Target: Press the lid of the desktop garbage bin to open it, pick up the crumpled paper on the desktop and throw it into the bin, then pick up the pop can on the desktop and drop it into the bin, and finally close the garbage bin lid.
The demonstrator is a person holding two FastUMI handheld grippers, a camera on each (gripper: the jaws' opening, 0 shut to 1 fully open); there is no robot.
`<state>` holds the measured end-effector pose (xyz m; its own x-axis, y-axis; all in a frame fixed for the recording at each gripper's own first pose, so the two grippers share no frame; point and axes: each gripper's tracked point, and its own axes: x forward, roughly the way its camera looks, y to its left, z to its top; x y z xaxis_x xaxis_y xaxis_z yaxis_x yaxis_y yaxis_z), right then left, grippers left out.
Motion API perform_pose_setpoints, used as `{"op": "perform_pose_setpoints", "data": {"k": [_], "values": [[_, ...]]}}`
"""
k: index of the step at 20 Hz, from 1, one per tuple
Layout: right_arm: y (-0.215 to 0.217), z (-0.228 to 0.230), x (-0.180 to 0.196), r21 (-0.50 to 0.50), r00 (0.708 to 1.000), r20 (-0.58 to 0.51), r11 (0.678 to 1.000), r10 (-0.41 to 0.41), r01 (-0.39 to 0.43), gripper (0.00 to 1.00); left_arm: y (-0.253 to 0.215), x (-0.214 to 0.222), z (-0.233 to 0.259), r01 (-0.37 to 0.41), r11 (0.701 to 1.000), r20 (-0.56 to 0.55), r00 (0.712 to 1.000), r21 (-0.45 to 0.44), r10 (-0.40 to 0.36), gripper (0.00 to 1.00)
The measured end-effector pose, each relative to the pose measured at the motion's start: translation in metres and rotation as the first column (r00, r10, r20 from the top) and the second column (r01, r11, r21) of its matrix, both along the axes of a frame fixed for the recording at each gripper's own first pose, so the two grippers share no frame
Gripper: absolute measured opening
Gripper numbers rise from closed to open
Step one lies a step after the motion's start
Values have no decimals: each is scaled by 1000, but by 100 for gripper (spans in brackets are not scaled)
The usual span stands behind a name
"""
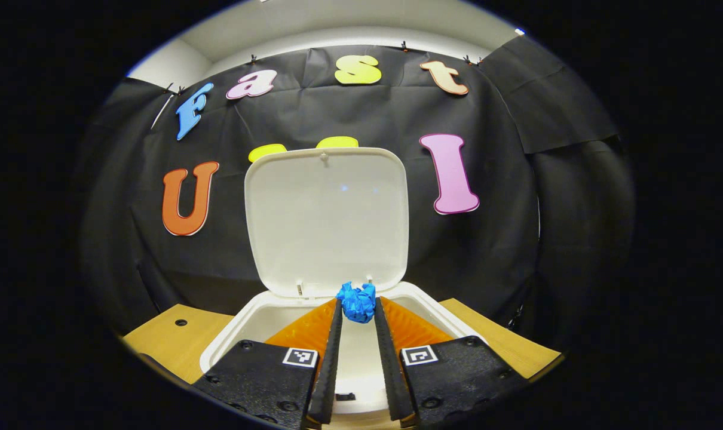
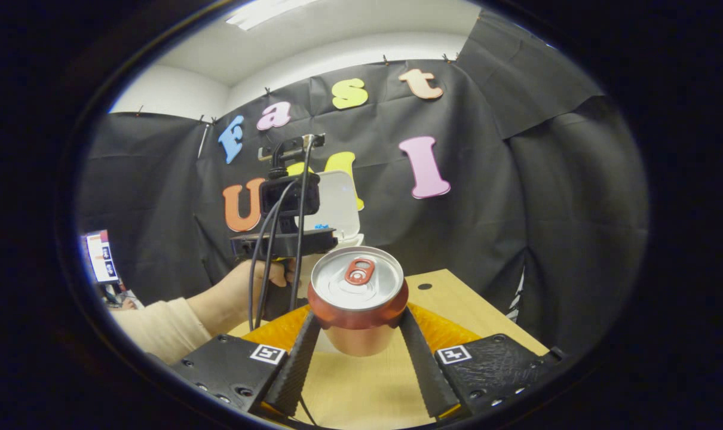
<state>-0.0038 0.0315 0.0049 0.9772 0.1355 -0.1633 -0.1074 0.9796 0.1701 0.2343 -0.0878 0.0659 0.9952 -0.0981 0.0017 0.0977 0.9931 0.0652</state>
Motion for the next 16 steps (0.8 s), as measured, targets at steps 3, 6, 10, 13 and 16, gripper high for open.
{"op": "perform_pose_setpoints", "data": {"k": [3,6,10,13,16], "values": [[-1,-2,1,4,1000,-3,1000,-2,2,77,0,3,-5,0,999,-13,1000,-34,-1,37],[-1,-1,1,2,1000,-3,1000,1,-1,78,0,7,-7,11,997,-33,999,-73,-13,38],[-2,-2,1,7,1000,-6,1000,-2,2,78,-4,6,-7,34,997,-40,999,-73,-37,38],[-3,-4,2,3,1000,-12,1000,-8,8,78,2,5,-5,19,997,-23,1000,-72,-20,40],[-2,-4,2,-2,1000,-13,1000,-10,10,77,5,9,7,41,997,77,996,-59,-37,65]]}}
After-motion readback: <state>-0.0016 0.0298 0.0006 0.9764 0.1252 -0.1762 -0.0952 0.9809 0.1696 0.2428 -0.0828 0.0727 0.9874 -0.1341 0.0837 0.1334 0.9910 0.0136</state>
